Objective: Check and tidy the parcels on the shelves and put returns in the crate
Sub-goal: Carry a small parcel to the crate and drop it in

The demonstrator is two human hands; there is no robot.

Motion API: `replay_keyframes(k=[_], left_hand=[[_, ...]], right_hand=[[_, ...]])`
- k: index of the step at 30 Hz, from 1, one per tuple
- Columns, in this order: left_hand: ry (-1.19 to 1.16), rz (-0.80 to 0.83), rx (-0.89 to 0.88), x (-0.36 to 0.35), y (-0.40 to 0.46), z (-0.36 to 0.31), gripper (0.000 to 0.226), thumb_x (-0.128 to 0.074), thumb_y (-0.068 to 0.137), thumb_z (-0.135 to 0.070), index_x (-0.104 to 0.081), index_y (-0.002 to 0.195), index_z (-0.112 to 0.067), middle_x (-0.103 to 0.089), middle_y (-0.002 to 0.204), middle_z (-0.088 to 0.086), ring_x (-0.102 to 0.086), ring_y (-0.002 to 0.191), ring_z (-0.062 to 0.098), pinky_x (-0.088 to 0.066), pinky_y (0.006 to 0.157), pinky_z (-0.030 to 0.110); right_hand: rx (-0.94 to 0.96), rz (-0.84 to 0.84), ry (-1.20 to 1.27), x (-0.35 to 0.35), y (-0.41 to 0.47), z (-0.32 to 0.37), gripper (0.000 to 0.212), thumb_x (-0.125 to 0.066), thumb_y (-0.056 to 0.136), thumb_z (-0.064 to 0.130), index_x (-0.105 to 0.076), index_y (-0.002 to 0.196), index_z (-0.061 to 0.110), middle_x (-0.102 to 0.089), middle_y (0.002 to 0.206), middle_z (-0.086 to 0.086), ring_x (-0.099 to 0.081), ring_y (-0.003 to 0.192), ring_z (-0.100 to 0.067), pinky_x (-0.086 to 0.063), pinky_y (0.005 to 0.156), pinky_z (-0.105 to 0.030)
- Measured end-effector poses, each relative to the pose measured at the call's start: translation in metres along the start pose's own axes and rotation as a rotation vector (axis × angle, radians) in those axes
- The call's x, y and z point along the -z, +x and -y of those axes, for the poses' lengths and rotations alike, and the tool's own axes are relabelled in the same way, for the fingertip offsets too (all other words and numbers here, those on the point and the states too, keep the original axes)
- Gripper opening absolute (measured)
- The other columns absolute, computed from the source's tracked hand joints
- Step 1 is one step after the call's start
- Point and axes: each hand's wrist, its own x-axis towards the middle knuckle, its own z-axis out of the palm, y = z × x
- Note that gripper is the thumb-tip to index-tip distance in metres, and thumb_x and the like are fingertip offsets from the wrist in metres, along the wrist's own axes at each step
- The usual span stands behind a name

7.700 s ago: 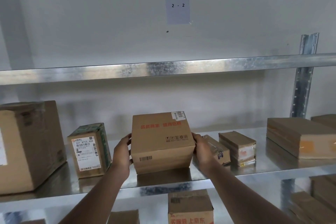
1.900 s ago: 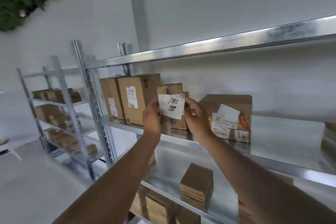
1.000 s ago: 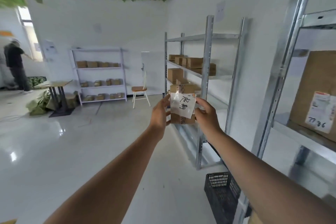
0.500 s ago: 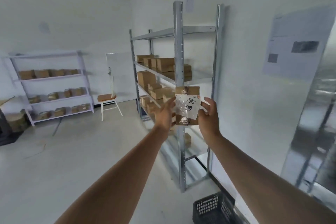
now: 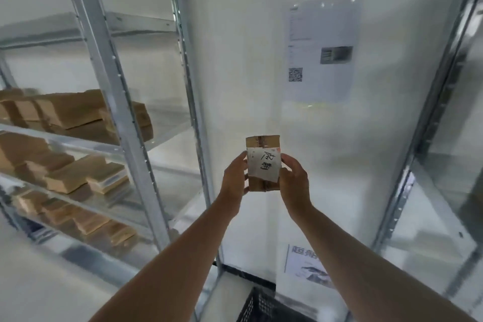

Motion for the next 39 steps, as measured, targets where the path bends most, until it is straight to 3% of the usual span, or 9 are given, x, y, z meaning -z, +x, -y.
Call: replay_keyframes(k=[8, 13, 16, 19, 22, 28, 31, 36, 39], left_hand=[[0.027, 0.234, 0.126, -0.031, 0.059, 0.045, 0.031, -0.049, 0.101, -0.043, -0.065, 0.126, -0.033, -0.066, 0.128, -0.005, -0.063, 0.114, 0.022, -0.053, 0.073, 0.033], [0.068, 0.289, 0.154, -0.042, 0.071, 0.111, 0.024, -0.046, 0.103, -0.037, -0.066, 0.115, -0.038, -0.069, 0.112, -0.013, -0.063, 0.108, 0.021, -0.054, 0.083, 0.038], [0.074, 0.269, 0.195, -0.029, 0.078, 0.206, 0.029, -0.048, 0.102, -0.033, -0.065, 0.125, -0.028, -0.073, 0.103, -0.009, -0.068, 0.097, 0.016, -0.056, 0.067, 0.030], [0.119, 0.249, 0.250, -0.001, 0.081, 0.343, 0.024, -0.047, 0.103, -0.031, -0.071, 0.103, -0.032, -0.077, 0.082, -0.016, -0.073, 0.075, 0.008, -0.058, 0.056, 0.027], [0.182, 0.301, 0.379, 0.036, 0.083, 0.485, 0.031, -0.045, 0.103, -0.039, -0.074, 0.105, -0.030, -0.079, 0.092, -0.002, -0.077, 0.082, 0.021, -0.062, 0.063, 0.036], [0.294, 0.313, 0.529, 0.088, 0.094, 0.731, 0.033, -0.041, 0.103, -0.037, -0.074, 0.098, -0.039, -0.078, 0.092, -0.005, -0.072, 0.093, 0.021, -0.059, 0.079, 0.041], [0.359, 0.359, 0.610, 0.100, 0.104, 0.836, 0.037, -0.044, 0.092, -0.031, -0.066, 0.120, -0.041, -0.077, 0.105, -0.002, -0.070, 0.102, 0.024, -0.059, 0.090, 0.051], [0.411, 0.457, 0.743, 0.087, 0.108, 0.919, 0.033, -0.041, 0.101, -0.029, -0.058, 0.128, -0.033, -0.070, 0.111, -0.003, -0.064, 0.101, 0.017, -0.055, 0.077, 0.037], [0.481, 0.550, 0.844, 0.076, 0.110, 0.948, 0.035, -0.038, 0.103, -0.041, -0.067, 0.116, -0.028, -0.072, 0.105, 0.000, -0.065, 0.094, 0.016, -0.051, 0.075, 0.029]], right_hand=[[-0.102, -0.175, -0.136, 0.033, 0.017, -0.047, 0.040, -0.049, 0.092, 0.022, -0.062, 0.128, 0.034, -0.070, 0.123, 0.007, -0.067, 0.110, -0.017, -0.059, 0.075, -0.024], [-0.158, -0.211, -0.188, 0.052, 0.008, -0.111, 0.034, -0.049, 0.099, 0.021, -0.057, 0.131, 0.030, -0.071, 0.121, 0.004, -0.068, 0.107, -0.017, -0.055, 0.072, -0.022], [-0.197, -0.233, -0.220, 0.049, -0.021, -0.197, 0.031, -0.049, 0.103, 0.025, -0.056, 0.132, 0.029, -0.069, 0.117, 0.005, -0.067, 0.104, -0.014, -0.057, 0.069, -0.021], [-0.292, -0.263, -0.262, 0.038, -0.071, -0.325, 0.031, -0.049, 0.104, 0.028, -0.055, 0.134, 0.031, -0.065, 0.117, 0.005, -0.063, 0.096, -0.002, -0.063, 0.076, -0.031], [-0.469, -0.263, -0.277, 0.032, -0.128, -0.467, 0.039, -0.051, 0.102, 0.019, -0.051, 0.139, 0.033, -0.064, 0.125, 0.005, -0.063, 0.094, 0.000, -0.058, 0.064, -0.017], [-0.620, -0.220, -0.296, 0.030, -0.204, -0.701, 0.048, -0.053, 0.095, 0.006, -0.054, 0.139, 0.027, -0.065, 0.127, 0.001, -0.065, 0.100, -0.004, -0.064, 0.077, -0.032], [-0.713, -0.192, -0.362, 0.039, -0.224, -0.796, 0.055, -0.053, 0.090, 0.008, -0.054, 0.140, 0.029, -0.056, 0.134, -0.009, -0.067, 0.105, -0.016, -0.065, 0.068, -0.031], [-0.910, -0.144, -0.525, 0.058, -0.232, -0.869, 0.051, -0.045, 0.101, 0.016, -0.040, 0.151, 0.025, -0.037, 0.132, -0.010, -0.056, 0.080, -0.010, -0.053, 0.053, -0.016], [-0.997, -0.097, -0.603, 0.064, -0.231, -0.896, 0.060, -0.043, 0.104, 0.028, -0.020, 0.159, 0.027, -0.030, 0.145, -0.015, -0.057, 0.096, -0.021, -0.056, 0.077, -0.026]])
